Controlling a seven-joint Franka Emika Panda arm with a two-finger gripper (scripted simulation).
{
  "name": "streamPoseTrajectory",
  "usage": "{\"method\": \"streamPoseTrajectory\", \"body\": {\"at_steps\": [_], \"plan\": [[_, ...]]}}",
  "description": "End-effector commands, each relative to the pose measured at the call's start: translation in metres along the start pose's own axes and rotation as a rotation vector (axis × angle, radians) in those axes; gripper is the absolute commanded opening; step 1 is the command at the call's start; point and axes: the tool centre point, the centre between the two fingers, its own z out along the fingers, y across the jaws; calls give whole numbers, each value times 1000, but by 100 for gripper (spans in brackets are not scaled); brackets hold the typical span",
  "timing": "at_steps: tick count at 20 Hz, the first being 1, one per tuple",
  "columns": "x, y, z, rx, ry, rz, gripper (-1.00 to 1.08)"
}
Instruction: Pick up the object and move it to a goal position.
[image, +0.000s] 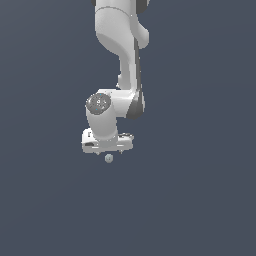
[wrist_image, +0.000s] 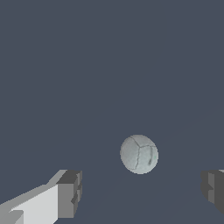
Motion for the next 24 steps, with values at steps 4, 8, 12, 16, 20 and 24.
{"method": "streamPoseTrajectory", "body": {"at_steps": [4,8,12,16,20,24], "plan": [[-2,11,13,1,-3,-3,100],[-2,10,14,1,-4,-2,100],[-2,11,25,1,-4,-2,100],[-3,11,46,1,-4,-2,100],[-3,11,61,1,-4,-3,100],[-2,11,64,1,-4,-3,100]]}}
